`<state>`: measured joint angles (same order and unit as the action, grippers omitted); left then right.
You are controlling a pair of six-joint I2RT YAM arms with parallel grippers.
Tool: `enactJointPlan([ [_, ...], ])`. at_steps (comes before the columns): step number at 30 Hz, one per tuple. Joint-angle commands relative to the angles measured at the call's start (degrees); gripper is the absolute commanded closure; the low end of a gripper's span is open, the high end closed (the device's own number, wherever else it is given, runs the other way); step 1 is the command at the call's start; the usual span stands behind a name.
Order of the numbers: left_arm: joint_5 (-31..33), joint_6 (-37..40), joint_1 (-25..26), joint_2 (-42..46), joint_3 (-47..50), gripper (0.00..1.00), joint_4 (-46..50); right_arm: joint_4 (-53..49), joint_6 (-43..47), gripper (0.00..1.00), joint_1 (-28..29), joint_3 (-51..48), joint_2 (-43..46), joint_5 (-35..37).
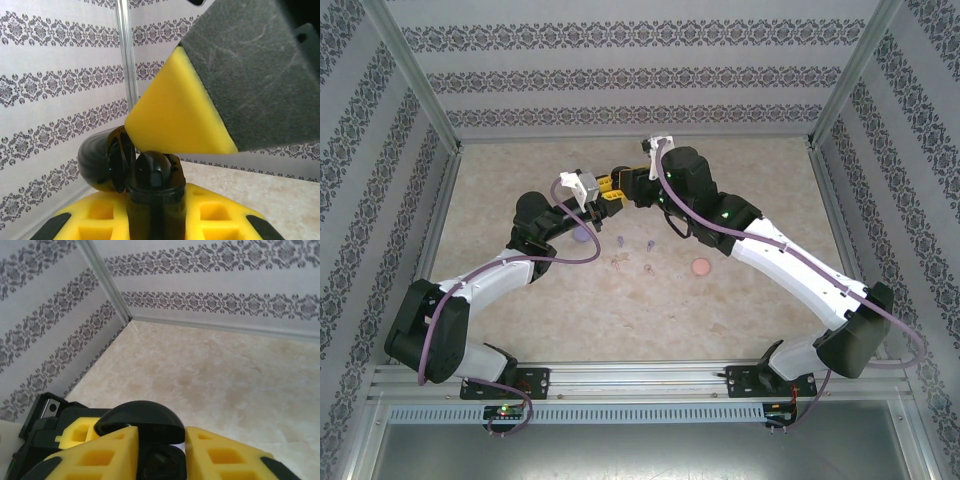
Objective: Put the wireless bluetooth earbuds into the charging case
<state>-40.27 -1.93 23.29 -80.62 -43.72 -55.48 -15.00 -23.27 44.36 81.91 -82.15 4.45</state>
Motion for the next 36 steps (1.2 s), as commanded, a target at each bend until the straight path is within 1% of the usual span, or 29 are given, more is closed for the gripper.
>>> enactJointPlan([
  [1, -1.2, 0.6, 1.1, 1.5, -0.7, 1.00, -3.6, -2.6, -2.4, 0.54, -0.1, 1.2, 0.4, -1.8],
  [4, -1.1, 0.6, 1.2, 1.4, -0.6, 1.00, -3.7, -1.0, -4.6, 0.41, -1.5, 0.9, 2.3, -3.1],
  [6, -1.1, 0.6, 1.2, 1.2, -0.5, 1.00, -3.7, 0.3, -5.7, 0.35, -2.1, 0.4, 3.8, -4.3],
  [10, -1.0, 0.5, 1.3, 0.5, -0.6, 1.00, -4.0, 1.7, -7.7, 0.30, -3.5, 0.0, 6.9, -6.0],
  [13, -1.2, 0.4, 1.4, -0.1, -0.6, 1.00, -4.2, -0.4, -9.0, 0.30, -5.6, 2.2, 6.8, -8.6],
  [14, -1.3, 0.4, 1.4, -0.2, -0.7, 1.00, -4.2, -1.7, -9.4, 0.32, -6.5, 3.4, 6.1, -9.6],
  [15, -1.6, 0.5, 1.4, -0.4, -0.7, 1.00, -4.1, -3.6, -9.4, 0.36, -7.6, 5.3, 4.9, -11.0],
  [16, -1.9, 0.7, 1.4, -0.5, -0.8, 1.00, -3.7, -6.0, -9.3, 0.42, -8.7, 7.5, 3.5, -12.6],
  [17, -2.3, 1.0, 1.5, -0.7, -1.1, 1.00, -3.1, -8.4, -9.3, 0.52, -9.8, 9.8, 1.8, -14.5],
  [19, -3.0, 1.7, 1.6, -0.7, -1.6, 1.00, -1.4, -12.3, -9.3, 0.74, -11.7, 14.2, -1.8, -17.8],
  [20, -3.3, 2.0, 1.7, -0.7, -1.7, 1.00, -0.7, -13.5, -9.3, 0.81, -12.5, 15.9, -3.5, -19.8],
  [22, -3.6, 2.4, 1.8, -0.9, -2.0, 1.00, 0.2, -17.0, -8.9, 0.93, -13.4, 20.4, -7.4, -22.8],
  [24, -3.9, 2.5, 2.0, -1.3, -2.3, 1.00, 0.9, -20.1, -8.2, 0.99, -13.8, 24.5, -11.3, -25.5],
  [27, -4.3, 2.3, 2.2, -1.9, -2.9, 1.00, 1.2, -23.9, -7.7, 1.00, -13.8, 29.4, -16.7, -28.9],
  [31, -4.3, 2.1, 2.6, -2.7, -3.8, 1.00, 1.8, -27.3, -7.1, 1.00, -13.5, 31.9, -20.6, -32.5],
  [33, -3.9, 2.1, 2.6, -2.9, -4.1, 1.00, 2.0, -28.3, -6.2, 1.00, -12.8, 30.8, -19.8, -32.9],
  [36, -3.5, 1.8, 2.7, -3.6, -4.6, 1.00, 2.0, -28.2, -5.7, 1.00, -11.9, 26.0, -15.6, -32.4],
])
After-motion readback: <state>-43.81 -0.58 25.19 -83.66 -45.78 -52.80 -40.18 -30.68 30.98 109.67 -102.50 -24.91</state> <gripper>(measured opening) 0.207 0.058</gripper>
